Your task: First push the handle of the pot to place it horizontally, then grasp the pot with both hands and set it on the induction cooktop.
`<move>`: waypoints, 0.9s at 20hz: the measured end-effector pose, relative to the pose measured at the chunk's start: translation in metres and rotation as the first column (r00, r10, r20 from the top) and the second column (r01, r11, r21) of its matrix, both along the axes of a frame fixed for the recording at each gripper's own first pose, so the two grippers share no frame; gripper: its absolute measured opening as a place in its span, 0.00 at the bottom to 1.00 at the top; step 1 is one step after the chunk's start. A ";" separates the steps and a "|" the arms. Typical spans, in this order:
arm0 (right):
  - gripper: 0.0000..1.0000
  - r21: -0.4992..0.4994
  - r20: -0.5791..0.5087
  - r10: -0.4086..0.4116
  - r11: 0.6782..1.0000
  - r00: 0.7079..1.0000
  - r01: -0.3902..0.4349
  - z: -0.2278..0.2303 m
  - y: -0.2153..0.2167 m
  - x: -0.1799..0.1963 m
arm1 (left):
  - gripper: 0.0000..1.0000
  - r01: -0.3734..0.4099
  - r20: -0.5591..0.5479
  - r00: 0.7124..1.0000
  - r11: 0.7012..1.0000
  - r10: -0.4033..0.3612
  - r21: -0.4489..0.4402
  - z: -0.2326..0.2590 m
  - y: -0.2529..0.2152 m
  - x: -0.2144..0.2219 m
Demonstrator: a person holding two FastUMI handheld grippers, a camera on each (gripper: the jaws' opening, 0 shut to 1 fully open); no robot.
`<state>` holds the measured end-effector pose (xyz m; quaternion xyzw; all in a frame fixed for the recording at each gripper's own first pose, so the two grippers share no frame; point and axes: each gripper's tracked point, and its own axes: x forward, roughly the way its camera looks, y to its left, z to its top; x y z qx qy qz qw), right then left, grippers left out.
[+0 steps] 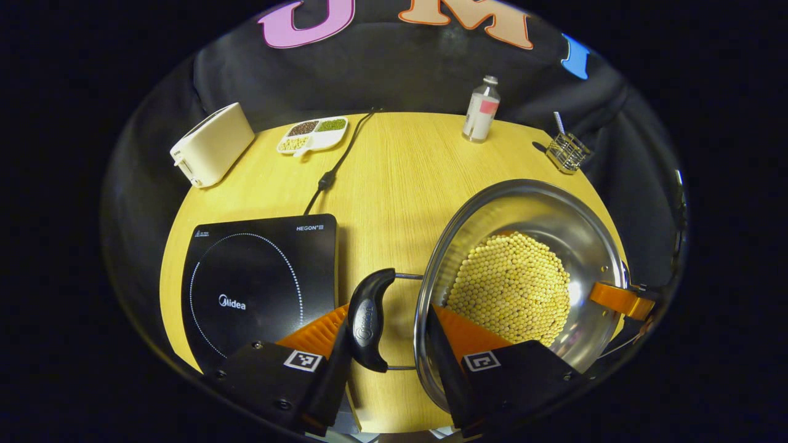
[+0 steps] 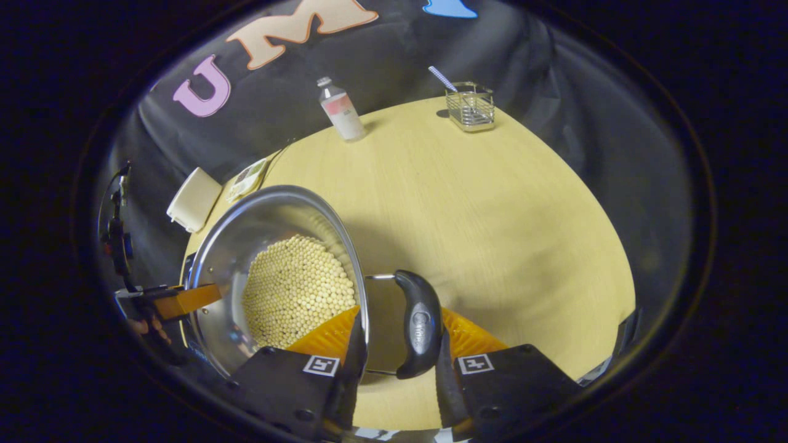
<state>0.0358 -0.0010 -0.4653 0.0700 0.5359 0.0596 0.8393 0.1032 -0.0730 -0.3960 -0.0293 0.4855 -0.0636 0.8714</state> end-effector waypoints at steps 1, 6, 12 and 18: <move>0.50 -0.005 0.007 -0.002 1.000 1.000 0.002 0.003 0.003 0.000 | 0.71 0.001 0.005 1.000 1.000 -0.001 -0.005 0.001 0.004 0.001; 0.50 -0.021 0.036 -0.035 0.999 0.999 0.036 0.019 0.035 -0.003 | 0.70 0.033 0.023 0.999 0.999 -0.032 -0.026 0.008 0.035 0.007; 0.50 -0.023 0.045 -0.061 0.998 0.997 0.062 0.026 0.110 -0.024 | 0.71 0.045 0.013 0.999 0.998 -0.045 -0.034 0.011 0.109 0.010; 0.50 -0.014 0.038 -0.022 1.000 0.999 0.023 0.026 0.189 -0.031 | 0.69 0.007 0.014 1.000 1.000 -0.007 -0.028 0.009 0.189 0.009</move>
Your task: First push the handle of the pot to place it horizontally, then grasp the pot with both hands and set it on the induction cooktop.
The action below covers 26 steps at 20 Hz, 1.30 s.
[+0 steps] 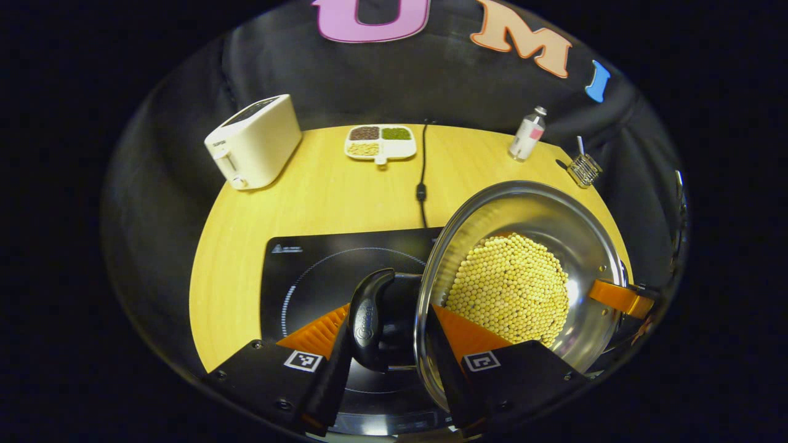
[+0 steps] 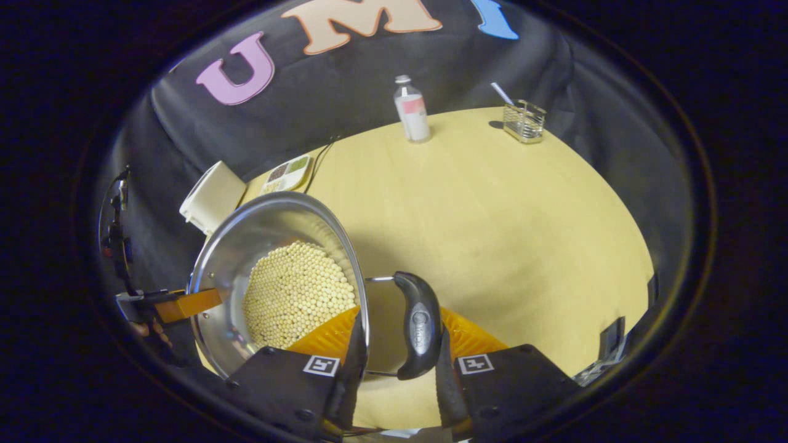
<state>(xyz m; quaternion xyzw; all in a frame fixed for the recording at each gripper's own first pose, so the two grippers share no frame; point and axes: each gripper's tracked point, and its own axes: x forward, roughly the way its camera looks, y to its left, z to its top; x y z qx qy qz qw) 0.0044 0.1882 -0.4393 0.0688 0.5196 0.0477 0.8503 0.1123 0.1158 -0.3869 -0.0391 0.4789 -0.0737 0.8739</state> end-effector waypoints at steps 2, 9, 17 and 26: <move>0.50 0.003 -0.006 0.018 1.000 1.000 -0.018 -0.003 0.024 -0.003 | 0.70 -0.020 -0.007 1.000 1.000 0.020 0.001 -0.003 0.023 -0.003; 0.50 0.015 -0.022 0.072 0.997 0.997 -0.072 -0.013 0.090 -0.008 | 0.70 -0.071 -0.023 0.997 0.997 0.071 0.012 -0.013 0.089 -0.007; 0.50 0.023 -0.042 0.103 0.995 0.994 -0.102 -0.031 0.126 0.002 | 0.69 -0.097 -0.042 0.994 0.995 0.098 0.024 -0.022 0.135 -0.005; 0.55 0.016 -0.029 0.103 0.995 0.994 -0.103 -0.024 0.129 -0.003 | 0.69 -0.098 -0.038 0.994 0.995 0.098 -0.001 -0.027 0.142 -0.003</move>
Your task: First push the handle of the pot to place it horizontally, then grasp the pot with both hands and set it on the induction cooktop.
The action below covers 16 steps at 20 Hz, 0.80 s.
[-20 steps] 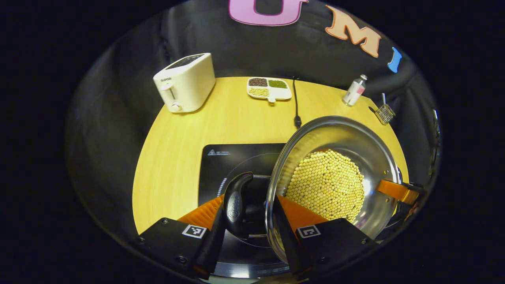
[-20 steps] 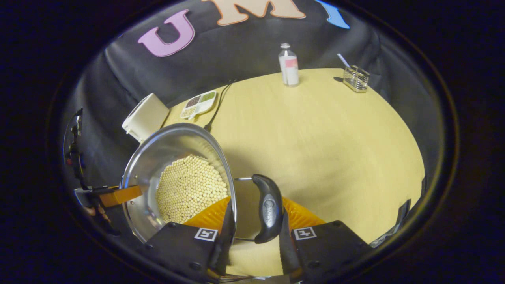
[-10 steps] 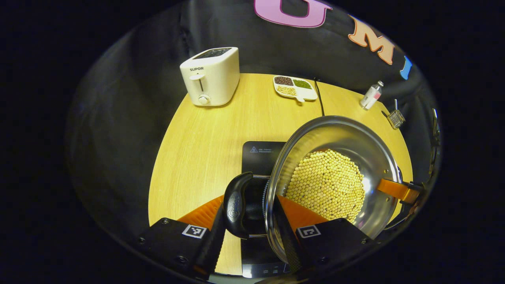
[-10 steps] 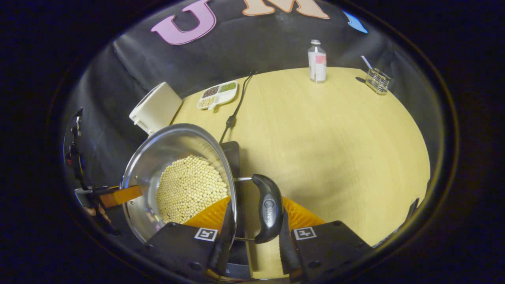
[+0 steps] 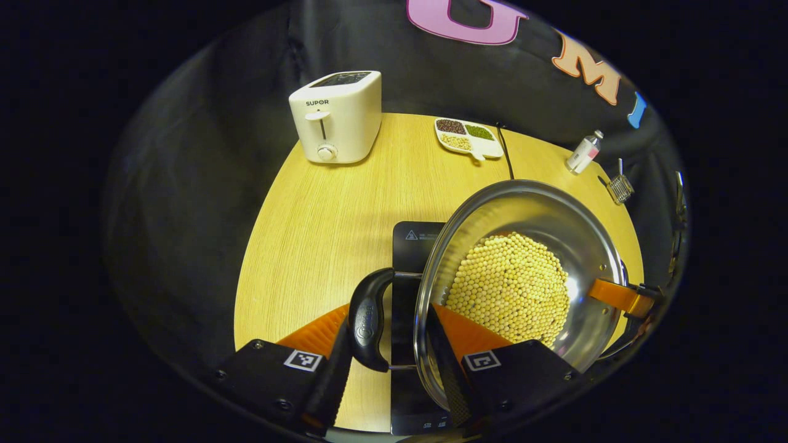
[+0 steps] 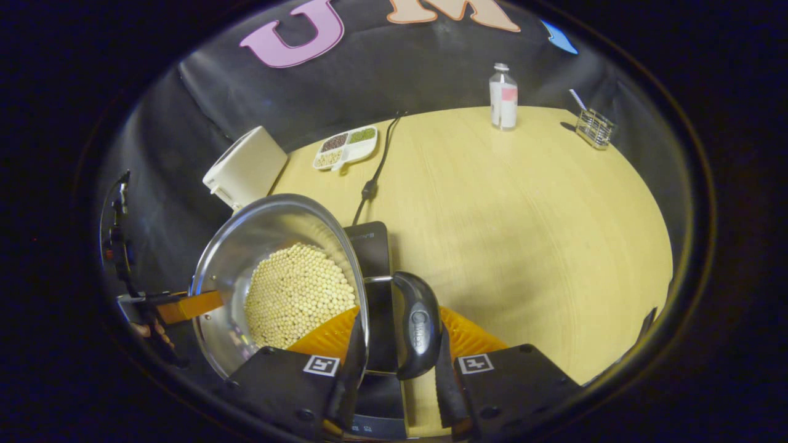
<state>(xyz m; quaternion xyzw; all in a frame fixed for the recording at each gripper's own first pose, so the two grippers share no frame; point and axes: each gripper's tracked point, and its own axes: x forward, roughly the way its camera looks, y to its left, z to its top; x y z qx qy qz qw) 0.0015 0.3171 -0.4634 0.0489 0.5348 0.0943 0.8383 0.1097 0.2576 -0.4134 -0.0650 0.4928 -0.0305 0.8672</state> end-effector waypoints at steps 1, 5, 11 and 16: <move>0.55 0.001 -0.001 0.000 1.000 1.000 0.000 0.000 0.001 -0.001 | 0.69 0.004 0.000 1.000 1.000 -0.004 -0.001 -0.001 0.000 0.000; 0.52 -0.002 -0.001 -0.004 1.000 1.000 0.004 -0.001 -0.006 0.003 | 0.69 0.005 -0.001 1.000 1.000 -0.005 -0.004 -0.001 0.001 -0.001; 0.55 0.012 0.018 -0.016 1.000 1.000 0.016 0.005 -0.003 0.009 | 0.72 -0.006 0.016 1.000 1.000 0.006 -0.003 0.003 0.002 -0.001; 0.80 0.005 0.040 -0.026 1.000 0.999 0.026 0.013 -0.013 0.013 | 0.76 -0.024 0.037 0.999 1.000 0.024 0.006 0.008 0.002 0.000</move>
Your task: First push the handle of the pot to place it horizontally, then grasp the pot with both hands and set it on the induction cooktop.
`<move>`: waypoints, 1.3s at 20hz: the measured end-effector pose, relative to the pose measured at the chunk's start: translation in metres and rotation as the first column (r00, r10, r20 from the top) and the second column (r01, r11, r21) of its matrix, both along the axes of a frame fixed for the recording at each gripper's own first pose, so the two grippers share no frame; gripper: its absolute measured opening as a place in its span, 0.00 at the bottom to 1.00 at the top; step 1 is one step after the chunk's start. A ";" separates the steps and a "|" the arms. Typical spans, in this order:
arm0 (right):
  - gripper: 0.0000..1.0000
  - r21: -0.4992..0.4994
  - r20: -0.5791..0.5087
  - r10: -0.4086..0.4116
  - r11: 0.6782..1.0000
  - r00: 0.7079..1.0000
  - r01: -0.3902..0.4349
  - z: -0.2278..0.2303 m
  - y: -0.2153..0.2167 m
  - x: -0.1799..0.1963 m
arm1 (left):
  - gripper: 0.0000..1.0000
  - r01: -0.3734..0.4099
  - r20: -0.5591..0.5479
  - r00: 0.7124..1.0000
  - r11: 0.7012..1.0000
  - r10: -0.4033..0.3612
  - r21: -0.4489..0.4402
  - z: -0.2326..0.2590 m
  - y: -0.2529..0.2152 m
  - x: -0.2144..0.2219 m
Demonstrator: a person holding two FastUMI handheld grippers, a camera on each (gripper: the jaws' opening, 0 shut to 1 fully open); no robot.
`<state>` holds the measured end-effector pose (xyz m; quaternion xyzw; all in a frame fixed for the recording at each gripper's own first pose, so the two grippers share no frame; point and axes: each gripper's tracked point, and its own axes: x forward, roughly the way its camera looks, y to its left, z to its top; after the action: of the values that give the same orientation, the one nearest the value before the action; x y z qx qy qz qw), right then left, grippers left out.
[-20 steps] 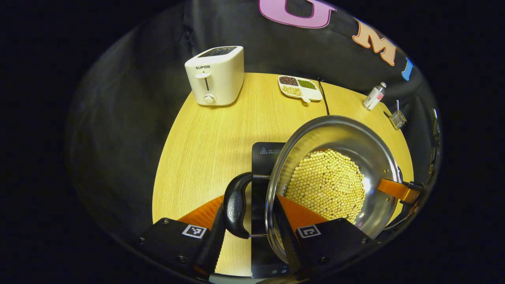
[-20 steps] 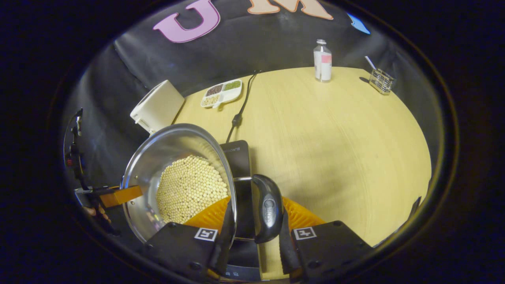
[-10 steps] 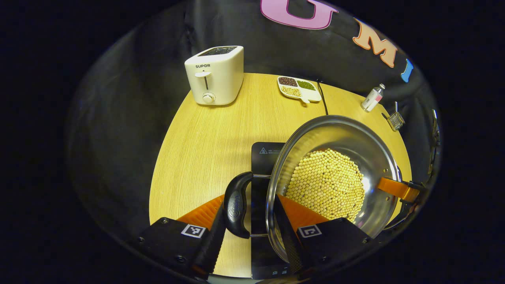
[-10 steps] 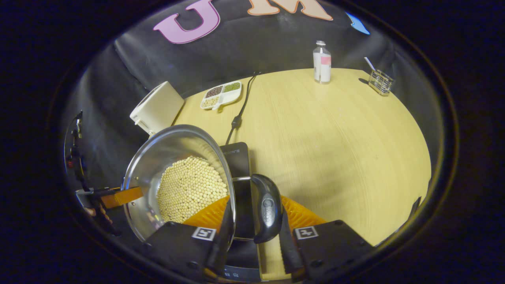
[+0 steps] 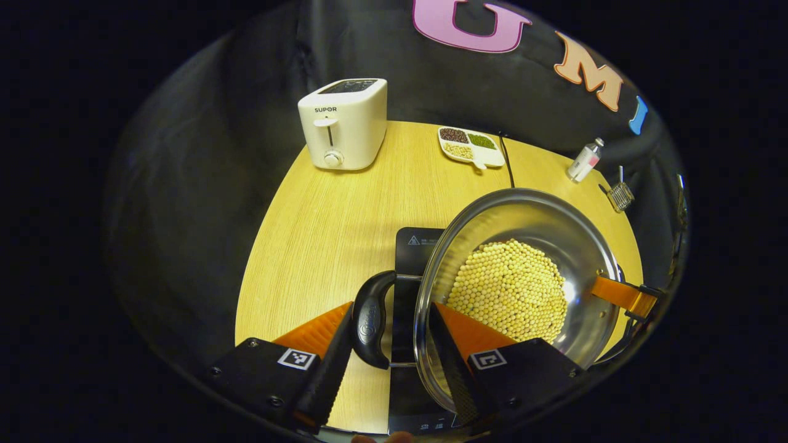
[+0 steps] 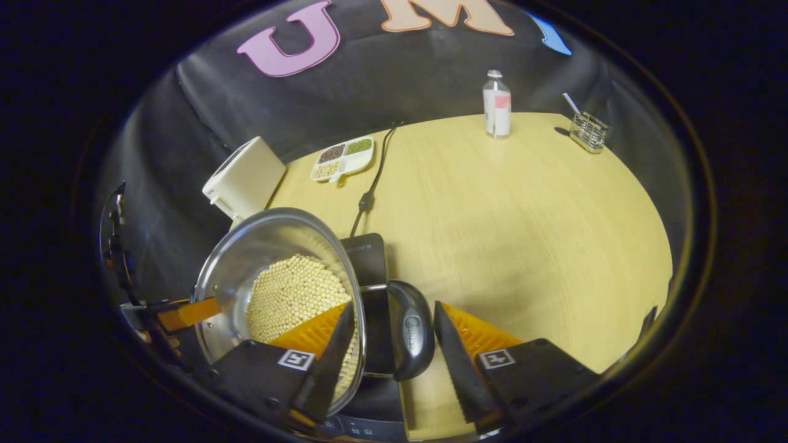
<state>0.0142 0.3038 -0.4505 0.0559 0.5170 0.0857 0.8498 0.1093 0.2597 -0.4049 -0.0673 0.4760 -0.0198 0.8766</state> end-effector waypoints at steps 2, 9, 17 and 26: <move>0.98 -0.005 0.012 -0.009 1.000 1.000 0.009 0.002 -0.007 0.004 | 0.77 0.004 0.012 1.000 0.999 -0.005 0.038 0.002 0.006 0.001; 0.95 0.059 0.125 0.010 0.998 0.992 -0.017 0.036 -0.024 0.025 | 0.77 -0.056 0.100 0.994 0.995 0.047 0.083 0.033 0.005 -0.003; 0.94 0.039 0.277 0.015 0.999 0.961 -0.027 0.091 -0.116 0.061 | 0.80 -0.177 0.265 0.952 0.982 0.152 0.070 0.104 -0.056 -0.013; 0.98 -0.013 0.591 0.043 0.999 0.805 -0.044 0.237 -0.209 0.104 | 0.80 -0.217 0.507 0.840 0.976 0.193 -0.011 0.231 -0.166 -0.006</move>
<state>0.1183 0.0947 -0.2132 0.0151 0.2280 0.1184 0.9663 0.1029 0.0941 -0.1735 -0.0898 0.2201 0.0682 0.9689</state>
